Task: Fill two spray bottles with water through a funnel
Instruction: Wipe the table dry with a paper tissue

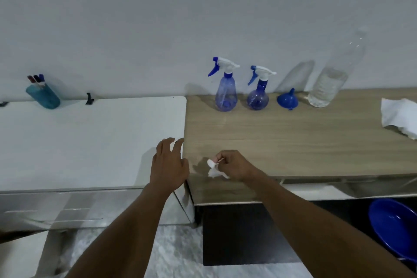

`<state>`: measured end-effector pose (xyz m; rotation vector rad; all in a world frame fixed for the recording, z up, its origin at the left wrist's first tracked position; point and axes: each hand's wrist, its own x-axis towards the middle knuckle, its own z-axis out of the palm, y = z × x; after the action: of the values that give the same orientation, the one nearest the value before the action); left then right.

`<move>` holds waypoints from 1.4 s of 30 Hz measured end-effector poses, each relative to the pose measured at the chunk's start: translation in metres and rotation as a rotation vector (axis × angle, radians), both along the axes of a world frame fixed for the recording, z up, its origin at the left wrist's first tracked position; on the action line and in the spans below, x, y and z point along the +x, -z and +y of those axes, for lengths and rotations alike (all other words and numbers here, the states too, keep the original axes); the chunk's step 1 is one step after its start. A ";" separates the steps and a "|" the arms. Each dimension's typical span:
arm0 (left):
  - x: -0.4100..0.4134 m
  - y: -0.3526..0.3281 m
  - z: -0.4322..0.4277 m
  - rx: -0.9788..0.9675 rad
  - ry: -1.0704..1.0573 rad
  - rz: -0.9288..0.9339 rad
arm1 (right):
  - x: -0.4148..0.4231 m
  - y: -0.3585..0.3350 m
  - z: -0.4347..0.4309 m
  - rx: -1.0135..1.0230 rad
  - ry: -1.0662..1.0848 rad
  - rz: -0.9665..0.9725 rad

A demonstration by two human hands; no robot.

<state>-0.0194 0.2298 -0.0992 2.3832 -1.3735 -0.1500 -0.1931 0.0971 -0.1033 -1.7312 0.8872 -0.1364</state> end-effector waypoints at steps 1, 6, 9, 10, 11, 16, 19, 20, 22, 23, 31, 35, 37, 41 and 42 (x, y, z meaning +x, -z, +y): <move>-0.008 -0.006 -0.010 -0.013 0.019 0.003 | -0.015 -0.012 -0.011 0.018 0.050 -0.012; -0.060 -0.035 -0.061 -0.058 0.130 -0.002 | -0.101 -0.064 -0.061 0.171 0.338 -0.025; -0.104 -0.053 -0.094 -0.047 0.201 -0.011 | -0.159 -0.086 -0.085 0.113 0.478 -0.009; -0.120 -0.059 -0.104 -0.039 0.222 -0.013 | -0.180 -0.092 -0.093 0.122 0.523 -0.003; -0.138 -0.064 -0.115 -0.038 0.244 -0.014 | -0.201 -0.098 -0.100 0.140 0.572 0.001; -0.239 -0.085 -0.158 -0.039 0.405 -0.024 | -0.307 -0.132 -0.121 0.179 0.722 0.017; -0.304 -0.095 -0.176 -0.030 0.487 -0.034 | -0.379 -0.145 -0.124 0.036 0.642 0.101; -0.326 -0.098 -0.181 -0.027 0.506 -0.033 | -0.403 -0.148 -0.124 -0.021 0.629 0.132; -0.368 -0.104 -0.190 -0.017 0.538 -0.029 | -0.448 -0.154 -0.127 -0.110 0.622 0.184; -0.388 -0.107 -0.195 -0.011 0.556 -0.028 | -0.470 -0.157 -0.128 -0.128 0.630 0.207; -0.545 -0.127 -0.234 0.036 0.784 -0.032 | -0.620 -0.158 -0.123 -0.230 0.790 0.305; -0.608 -0.122 -0.251 0.093 0.906 -0.036 | -0.680 -0.143 -0.123 -0.209 0.907 0.275; -0.634 -0.114 -0.262 0.132 0.958 -0.032 | -0.704 -0.135 -0.123 -0.191 0.965 0.261; -0.679 -0.098 -0.292 0.230 1.047 -0.034 | -0.748 -0.118 -0.132 -0.123 1.023 0.302; -0.690 -0.094 -0.301 0.252 1.065 -0.029 | -0.759 -0.115 -0.137 -0.102 1.035 0.319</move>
<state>-0.7091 -0.0707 -0.0050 1.5461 -2.6039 -0.5865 -0.9522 -0.0394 0.0113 -1.2364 1.9769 -0.5998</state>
